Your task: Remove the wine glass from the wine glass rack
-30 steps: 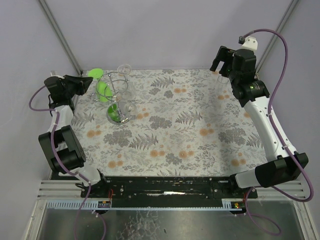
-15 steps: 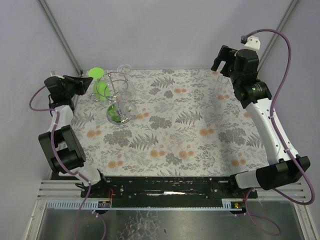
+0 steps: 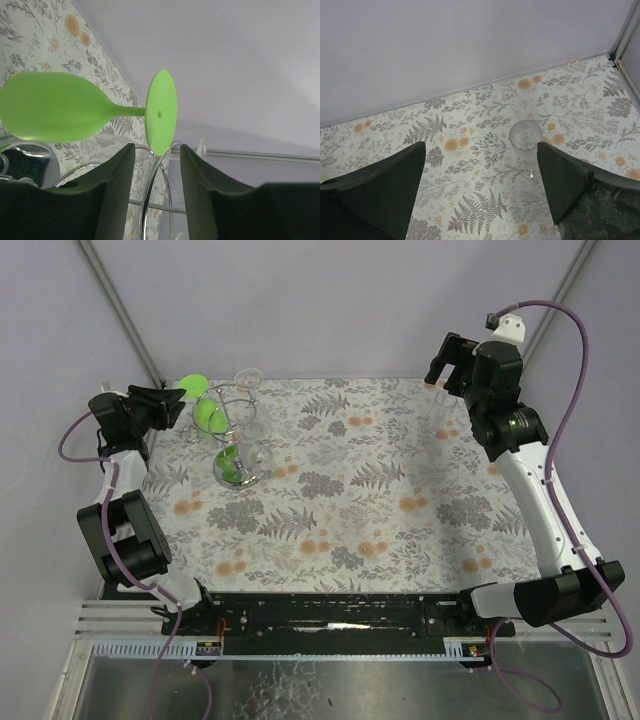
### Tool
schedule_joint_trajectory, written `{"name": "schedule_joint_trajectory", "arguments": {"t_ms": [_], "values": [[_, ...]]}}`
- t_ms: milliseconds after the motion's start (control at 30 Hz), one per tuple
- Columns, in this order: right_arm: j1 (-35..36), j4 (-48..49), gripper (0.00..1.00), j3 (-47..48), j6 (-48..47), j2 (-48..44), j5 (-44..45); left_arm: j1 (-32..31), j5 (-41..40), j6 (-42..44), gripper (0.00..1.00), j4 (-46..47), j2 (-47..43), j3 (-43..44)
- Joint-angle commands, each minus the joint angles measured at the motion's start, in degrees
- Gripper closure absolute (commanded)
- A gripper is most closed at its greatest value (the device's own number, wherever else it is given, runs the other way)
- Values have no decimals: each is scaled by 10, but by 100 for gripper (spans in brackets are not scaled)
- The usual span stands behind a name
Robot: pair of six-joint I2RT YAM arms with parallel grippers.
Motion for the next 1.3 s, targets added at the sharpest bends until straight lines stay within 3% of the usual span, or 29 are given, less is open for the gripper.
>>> {"name": "schedule_joint_trajectory", "arguments": {"t_ms": [0, 433, 733, 1267], "values": [[3, 8, 1, 1, 0, -22, 9, 0, -12, 4, 59, 34, 4, 9], [3, 2, 1, 4, 0, -27, 11, -6, -21, -6, 73, 51, 20, 10], [4, -2, 1, 7, 0, -30, 14, -7, -16, -18, 100, 56, 17, 4], [3, 1, 1, -2, 1, -30, 11, -6, -8, -73, 100, 62, -36, -14]]}}
